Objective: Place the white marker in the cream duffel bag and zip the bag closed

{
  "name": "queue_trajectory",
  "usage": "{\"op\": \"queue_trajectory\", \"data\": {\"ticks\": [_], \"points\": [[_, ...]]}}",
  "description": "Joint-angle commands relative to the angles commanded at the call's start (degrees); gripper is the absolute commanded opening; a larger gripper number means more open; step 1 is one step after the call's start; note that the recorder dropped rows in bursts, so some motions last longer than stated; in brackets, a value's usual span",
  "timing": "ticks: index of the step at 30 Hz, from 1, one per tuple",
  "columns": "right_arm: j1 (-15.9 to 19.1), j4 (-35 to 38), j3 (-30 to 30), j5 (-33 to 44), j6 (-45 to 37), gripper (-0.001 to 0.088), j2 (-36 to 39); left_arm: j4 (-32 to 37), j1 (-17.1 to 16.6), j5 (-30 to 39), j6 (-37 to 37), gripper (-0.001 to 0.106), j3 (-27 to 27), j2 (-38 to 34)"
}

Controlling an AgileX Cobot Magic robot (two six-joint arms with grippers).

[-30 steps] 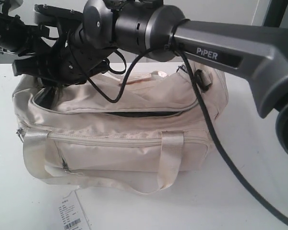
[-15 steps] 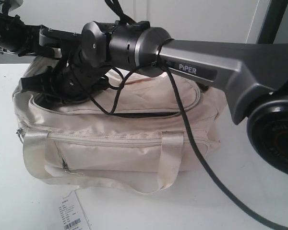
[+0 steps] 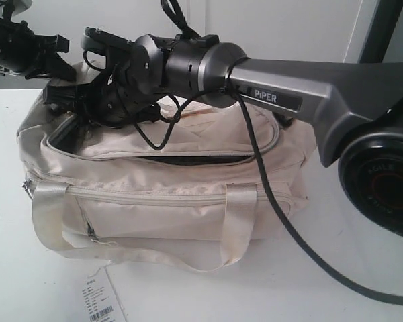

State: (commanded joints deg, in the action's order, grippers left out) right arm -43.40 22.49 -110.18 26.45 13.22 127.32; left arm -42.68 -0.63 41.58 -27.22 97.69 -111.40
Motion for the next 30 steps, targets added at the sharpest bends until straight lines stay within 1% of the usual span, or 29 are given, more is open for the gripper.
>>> {"op": "queue_trajectory", "data": {"ticks": [1, 3, 4, 8, 12, 18, 24, 30], "points": [[0.05, 0.08, 0.00, 0.42, 0.00, 0.0102, 0.04, 0.00, 0.00, 0.16, 0.00, 0.001, 0.00, 0.00], [0.05, 0.08, 0.00, 0.54, -0.37, 0.0008, 0.04, 0.00, 0.00, 0.16, 0.00, 0.001, 0.00, 0.00], [0.05, 0.21, 0.00, 0.54, -0.50, 0.0000, 0.04, 0.00, 0.00, 0.16, 0.00, 0.001, 0.00, 0.00], [0.05, -0.08, 0.00, 1.61, -3.13, 0.0000, -1.06, 0.00, 0.00, 0.16, 0.00, 0.001, 0.00, 0.00], [0.05, -1.11, 0.00, 4.40, -6.53, 0.0000, -3.20, 0.00, 0.00, 0.16, 0.00, 0.001, 0.00, 0.00], [0.05, -2.56, 0.00, 7.43, -8.55, 0.0000, -5.71, 0.00, 0.00, 0.16, 0.00, 0.001, 0.00, 0.00], [0.05, -1.55, 0.00, 11.73, -13.22, 0.0000, -7.18, 0.00, 0.00, 0.09, 0.00, 0.001, 0.00, 0.00], [0.05, -1.03, 0.00, 14.42, -14.65, 0.0000, -8.60, 0.00, 0.00, -0.27, 0.00, 0.001, 0.00, 0.00]]}}
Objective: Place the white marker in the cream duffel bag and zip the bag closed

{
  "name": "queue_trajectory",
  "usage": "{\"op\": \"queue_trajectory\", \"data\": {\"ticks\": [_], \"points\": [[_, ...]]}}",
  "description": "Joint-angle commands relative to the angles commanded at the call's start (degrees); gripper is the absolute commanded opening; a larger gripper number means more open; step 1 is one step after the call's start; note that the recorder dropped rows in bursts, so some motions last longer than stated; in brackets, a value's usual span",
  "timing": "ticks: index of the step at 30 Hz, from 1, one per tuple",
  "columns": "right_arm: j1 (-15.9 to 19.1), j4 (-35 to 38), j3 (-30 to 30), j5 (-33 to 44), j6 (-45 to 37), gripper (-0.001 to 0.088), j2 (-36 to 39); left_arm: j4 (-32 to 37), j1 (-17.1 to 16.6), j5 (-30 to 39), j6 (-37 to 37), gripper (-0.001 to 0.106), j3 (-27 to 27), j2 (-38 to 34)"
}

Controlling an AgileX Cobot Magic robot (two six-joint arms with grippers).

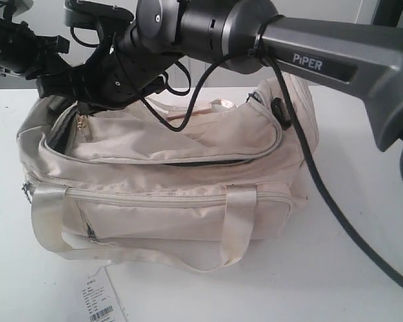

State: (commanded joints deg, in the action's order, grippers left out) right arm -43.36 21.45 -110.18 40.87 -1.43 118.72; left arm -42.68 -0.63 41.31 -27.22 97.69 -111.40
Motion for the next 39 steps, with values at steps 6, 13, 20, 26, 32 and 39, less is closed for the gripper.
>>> {"op": "queue_trajectory", "data": {"ticks": [6, 13, 20, 26, 32, 39], "points": [[0.00, 5.99, 0.00, 2.99, -5.80, 0.0000, 0.00, 0.00, 0.00, -0.71, 0.24, 0.001, 0.00, 0.00], [0.00, 7.05, 0.00, 2.27, -6.46, 0.0000, 0.00, -0.16, -0.36, -0.70, 0.38, 0.001, 0.00, 0.00], [0.00, 2.19, 0.00, 2.55, -7.50, 0.0174, 0.12, -0.30, -0.36, -0.36, 0.38, 0.001, 0.00, 0.00], [2.25, 5.41, 0.00, 2.20, 1.43, 0.0526, 0.86, -0.30, -0.36, -0.14, 0.38, 0.001, 0.00, 0.00], [2.75, 15.08, 0.00, 2.51, -0.03, 0.0504, 2.72, -0.30, -0.36, -0.14, 0.25, 0.001, 0.00, 0.00], [2.75, 15.39, 0.00, -0.22, 0.11, 0.0504, 6.50, -0.51, -0.36, 0.20, 0.25, 0.001, 0.00, 0.00]]}}
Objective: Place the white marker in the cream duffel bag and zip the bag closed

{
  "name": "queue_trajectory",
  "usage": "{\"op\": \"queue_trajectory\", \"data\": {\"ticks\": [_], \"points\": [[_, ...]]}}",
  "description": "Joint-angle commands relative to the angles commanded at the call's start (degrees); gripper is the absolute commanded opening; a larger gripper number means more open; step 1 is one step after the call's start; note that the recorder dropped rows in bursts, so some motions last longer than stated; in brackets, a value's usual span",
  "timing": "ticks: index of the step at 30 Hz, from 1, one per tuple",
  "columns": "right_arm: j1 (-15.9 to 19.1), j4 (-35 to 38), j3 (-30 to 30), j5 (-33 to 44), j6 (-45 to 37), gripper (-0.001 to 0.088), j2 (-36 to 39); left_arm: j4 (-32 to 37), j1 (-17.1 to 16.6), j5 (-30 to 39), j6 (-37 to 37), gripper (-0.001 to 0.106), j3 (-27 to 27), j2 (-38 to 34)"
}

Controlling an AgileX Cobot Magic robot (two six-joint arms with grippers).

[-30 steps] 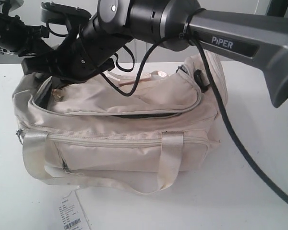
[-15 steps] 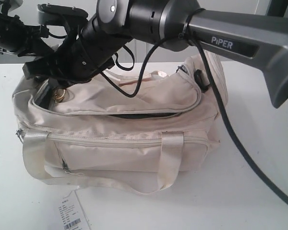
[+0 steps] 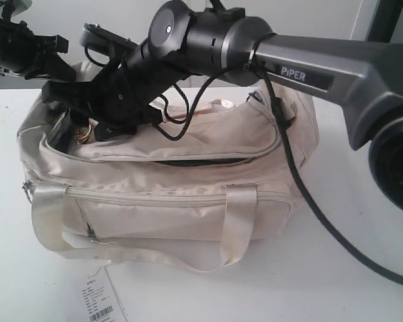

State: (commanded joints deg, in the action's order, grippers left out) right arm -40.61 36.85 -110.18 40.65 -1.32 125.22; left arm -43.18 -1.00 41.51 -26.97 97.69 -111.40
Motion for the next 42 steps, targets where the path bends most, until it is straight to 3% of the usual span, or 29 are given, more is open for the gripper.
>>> {"op": "queue_trajectory", "data": {"ticks": [3, 8, 10, 14, 26, 42], "points": [[0.00, 2.16, 0.00, -3.73, 0.00, 0.0488, 0.62, 0.00, 0.00, 0.11, 0.00, 0.001, 0.00, 0.00], [0.00, 2.16, 0.00, -5.61, 0.00, 0.0374, 1.67, 0.00, 0.00, 0.11, 0.00, 0.001, 0.00, 0.00], [0.00, 2.05, 0.00, -5.61, 0.00, 0.0286, 1.80, 0.00, 0.00, 0.11, 0.00, 0.001, 0.00, 0.00], [0.00, 1.91, 0.00, -5.14, -1.52, 0.0001, 1.80, 0.00, 0.00, 0.11, 0.00, 0.001, 0.00, 0.00], [0.11, -1.53, 0.00, -1.27, -3.31, 0.0000, -2.61, 0.00, 0.00, -0.26, 0.00, 0.001, 0.00, 0.00], [0.11, -0.41, 0.00, 4.55, -8.81, 0.0000, -7.19, 0.00, 0.00, -0.80, 0.13, 0.001, 0.00, 0.00]]}}
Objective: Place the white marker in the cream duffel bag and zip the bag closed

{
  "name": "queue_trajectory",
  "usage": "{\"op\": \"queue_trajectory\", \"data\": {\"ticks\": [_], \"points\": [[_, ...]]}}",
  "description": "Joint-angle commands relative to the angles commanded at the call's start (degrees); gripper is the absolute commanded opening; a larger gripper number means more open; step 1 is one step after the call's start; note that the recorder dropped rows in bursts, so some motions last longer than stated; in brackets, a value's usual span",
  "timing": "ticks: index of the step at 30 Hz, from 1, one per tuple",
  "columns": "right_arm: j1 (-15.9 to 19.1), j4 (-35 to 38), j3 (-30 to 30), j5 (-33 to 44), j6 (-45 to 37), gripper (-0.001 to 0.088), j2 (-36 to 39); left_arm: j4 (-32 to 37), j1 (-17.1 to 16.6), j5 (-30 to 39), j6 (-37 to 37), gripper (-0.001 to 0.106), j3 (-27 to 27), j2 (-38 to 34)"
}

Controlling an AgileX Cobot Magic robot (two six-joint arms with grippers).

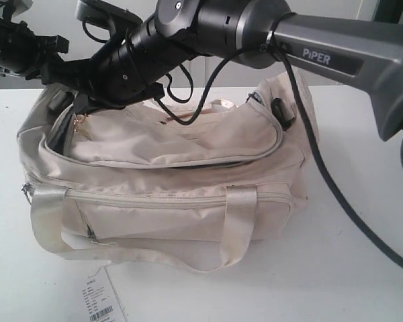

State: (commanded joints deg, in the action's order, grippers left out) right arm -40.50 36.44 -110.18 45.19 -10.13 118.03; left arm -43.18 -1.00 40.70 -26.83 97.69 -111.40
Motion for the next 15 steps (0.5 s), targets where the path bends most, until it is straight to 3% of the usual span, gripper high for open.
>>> {"op": "queue_trajectory", "data": {"ticks": [8, 15], "points": [[0.00, 0.28, 0.00, 0.71, -0.24, 0.0000, -0.23, 0.00, 0.00, -0.12, 0.46, 0.001, 0.00, 0.00], [-0.12, 5.08, 0.00, 3.22, -4.22, 0.0000, 0.47, 0.00, -0.24, -1.35, 1.40, 0.001, 0.00, 0.00]]}}
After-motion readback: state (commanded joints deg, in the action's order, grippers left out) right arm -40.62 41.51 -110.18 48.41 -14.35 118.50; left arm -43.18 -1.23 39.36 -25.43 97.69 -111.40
